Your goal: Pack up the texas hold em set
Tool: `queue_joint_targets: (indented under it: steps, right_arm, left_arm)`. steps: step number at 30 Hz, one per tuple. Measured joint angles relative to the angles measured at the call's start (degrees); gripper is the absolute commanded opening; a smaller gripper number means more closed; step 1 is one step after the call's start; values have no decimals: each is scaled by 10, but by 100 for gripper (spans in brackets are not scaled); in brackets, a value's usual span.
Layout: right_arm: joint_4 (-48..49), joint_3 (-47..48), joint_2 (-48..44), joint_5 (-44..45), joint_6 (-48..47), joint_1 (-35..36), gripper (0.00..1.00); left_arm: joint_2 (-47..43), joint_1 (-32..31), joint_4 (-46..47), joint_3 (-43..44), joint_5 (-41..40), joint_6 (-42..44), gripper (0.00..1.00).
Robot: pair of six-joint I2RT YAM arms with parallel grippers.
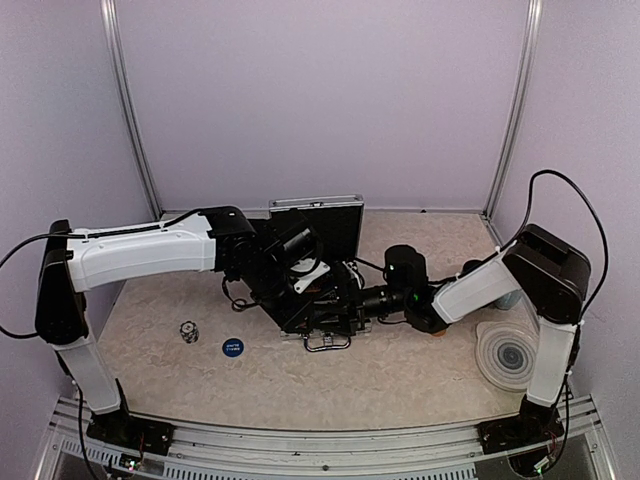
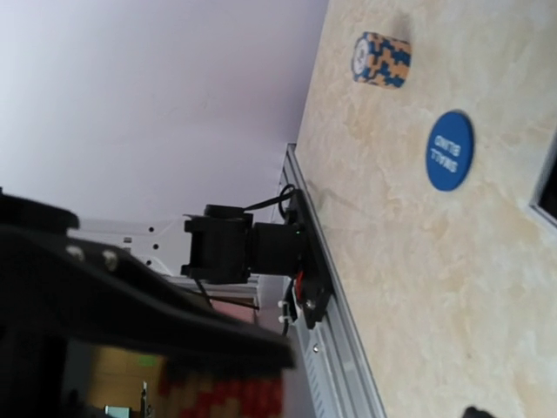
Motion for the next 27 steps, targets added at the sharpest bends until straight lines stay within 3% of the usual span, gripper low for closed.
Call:
queue_joint_targets:
  steps: [20, 27]
  right_arm:
    - [44, 19, 35, -20, 29, 17, 79]
    - [44, 24, 38, -29, 26, 22, 70]
  left_arm:
    - [10, -12, 1, 0, 4, 0, 0]
    - [10, -14, 0, -1, 11, 0, 0]
